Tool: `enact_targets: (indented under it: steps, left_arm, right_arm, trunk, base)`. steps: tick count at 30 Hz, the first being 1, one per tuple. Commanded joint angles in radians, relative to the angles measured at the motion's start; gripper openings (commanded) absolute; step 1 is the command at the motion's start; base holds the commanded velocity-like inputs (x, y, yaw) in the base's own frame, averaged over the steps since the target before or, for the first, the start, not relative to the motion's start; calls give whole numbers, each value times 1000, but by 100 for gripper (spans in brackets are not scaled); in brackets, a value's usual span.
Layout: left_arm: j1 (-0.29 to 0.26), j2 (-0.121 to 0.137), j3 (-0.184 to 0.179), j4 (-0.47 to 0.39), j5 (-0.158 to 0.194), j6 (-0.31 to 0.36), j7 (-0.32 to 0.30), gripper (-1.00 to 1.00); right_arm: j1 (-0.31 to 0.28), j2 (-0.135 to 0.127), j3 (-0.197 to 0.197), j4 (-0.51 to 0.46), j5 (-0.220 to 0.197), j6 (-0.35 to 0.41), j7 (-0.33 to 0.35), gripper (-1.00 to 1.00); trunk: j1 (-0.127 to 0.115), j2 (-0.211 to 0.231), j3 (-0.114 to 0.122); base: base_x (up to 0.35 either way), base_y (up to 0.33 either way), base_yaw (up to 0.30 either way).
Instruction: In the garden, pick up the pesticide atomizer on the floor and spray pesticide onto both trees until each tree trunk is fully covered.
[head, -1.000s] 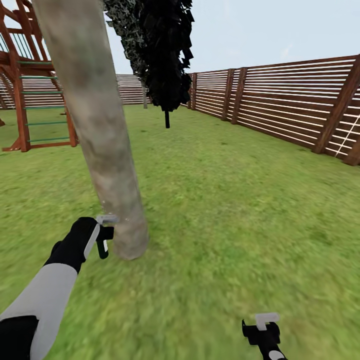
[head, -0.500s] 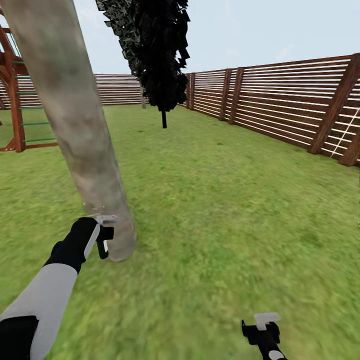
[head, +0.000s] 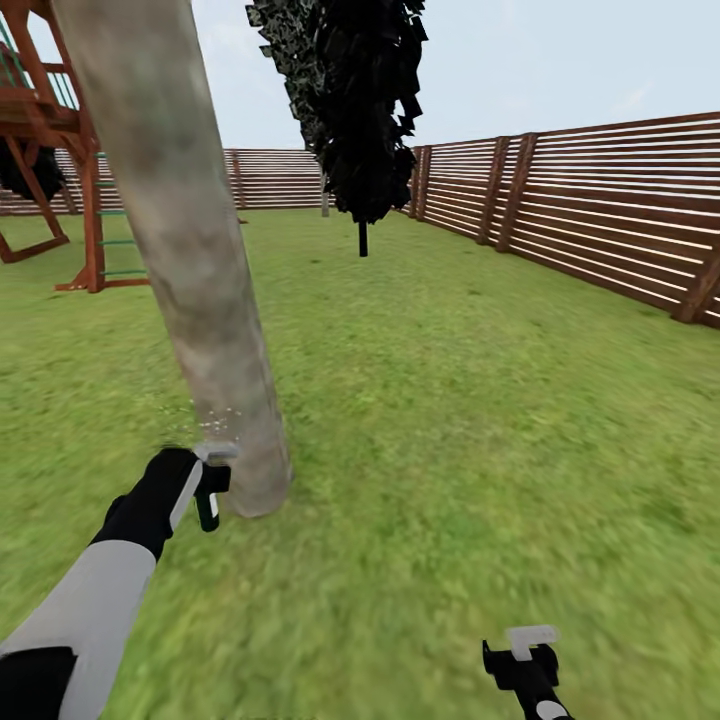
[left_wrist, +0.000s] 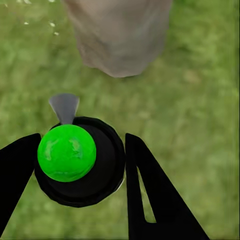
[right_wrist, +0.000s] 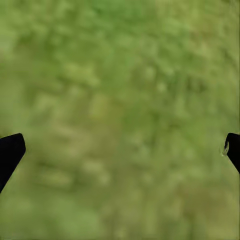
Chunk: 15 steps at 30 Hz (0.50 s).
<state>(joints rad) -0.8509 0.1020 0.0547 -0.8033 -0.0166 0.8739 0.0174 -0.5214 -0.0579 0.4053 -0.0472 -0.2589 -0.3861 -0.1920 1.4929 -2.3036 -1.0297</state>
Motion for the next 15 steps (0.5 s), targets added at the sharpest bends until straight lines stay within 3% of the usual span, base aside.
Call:
enact_targets:
  steps: [1,6,11,15]
  left_arm:
    - [3,-14,-1,-2,-13,4,2,-100]
    - [45,40,0,11,-15,-3,3,-100]
    - [53,9,-1,9,-13,-5,5,-100]
    - [73,11,-6,9,-20,-4,5,-100]
  right_arm:
    - [0,0,9,0,-8,-2,-3,100]
    - [0,1,9,0,-8,-2,-3,100]
    - [0,0,9,0,-8,-2,-2,100]
    - [0,-2,9,1,-8,-2,-4,100]
  trunk:
    - [0,0,-1]
    - [0,0,-1]
    - [0,0,-1]
    - [0,0,-1]
  base:
    - [0,0,278]
    - [0,0,278]
    - [50,-37,142]
    - [220,-191,3]
